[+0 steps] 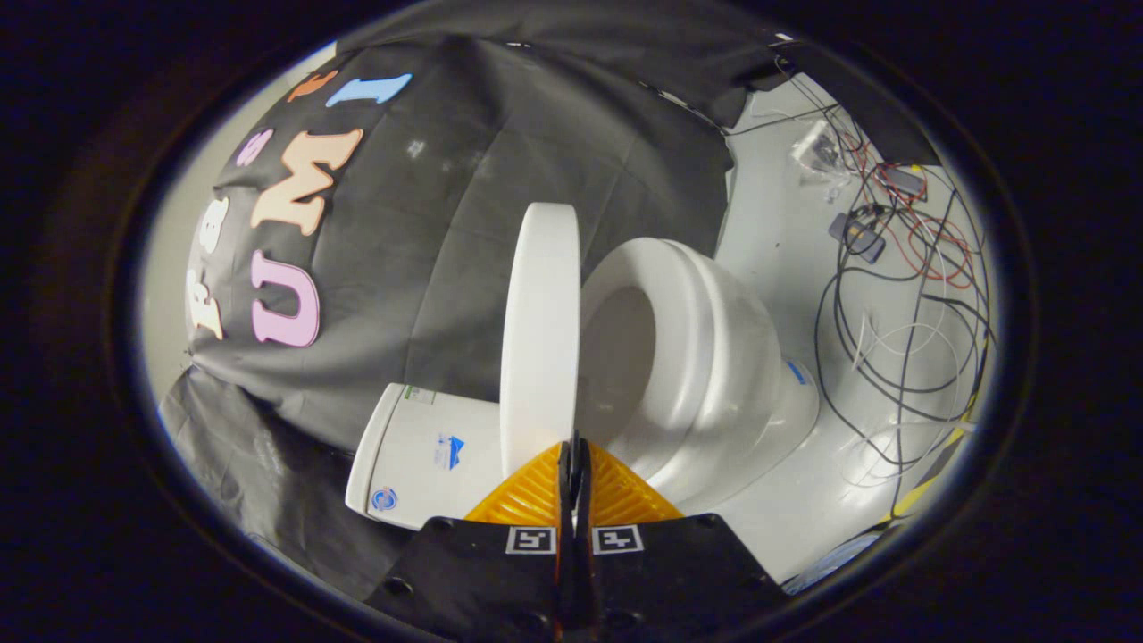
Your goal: Open the toilet lid.
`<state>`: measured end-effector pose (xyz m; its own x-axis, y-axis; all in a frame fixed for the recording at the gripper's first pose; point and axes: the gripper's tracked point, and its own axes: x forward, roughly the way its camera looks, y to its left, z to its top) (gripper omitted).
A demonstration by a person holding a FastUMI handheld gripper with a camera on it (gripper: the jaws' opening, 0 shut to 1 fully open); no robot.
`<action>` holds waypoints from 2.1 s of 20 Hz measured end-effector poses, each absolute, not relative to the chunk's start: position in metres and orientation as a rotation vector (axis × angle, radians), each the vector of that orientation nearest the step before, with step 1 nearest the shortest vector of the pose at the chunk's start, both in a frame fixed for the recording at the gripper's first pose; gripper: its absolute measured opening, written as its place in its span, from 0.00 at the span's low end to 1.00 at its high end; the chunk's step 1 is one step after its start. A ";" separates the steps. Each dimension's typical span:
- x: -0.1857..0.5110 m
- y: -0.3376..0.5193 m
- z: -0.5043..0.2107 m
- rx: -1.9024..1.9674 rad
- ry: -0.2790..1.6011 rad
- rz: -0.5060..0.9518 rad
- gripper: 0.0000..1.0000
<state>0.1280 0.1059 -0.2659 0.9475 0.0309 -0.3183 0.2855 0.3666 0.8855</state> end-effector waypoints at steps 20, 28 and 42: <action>0.145 0.132 -0.184 0.994 0.309 -0.177 0.01; 0.153 0.149 -0.156 0.835 0.335 -0.209 0.00; 0.169 0.183 -0.115 0.649 0.337 -0.202 0.01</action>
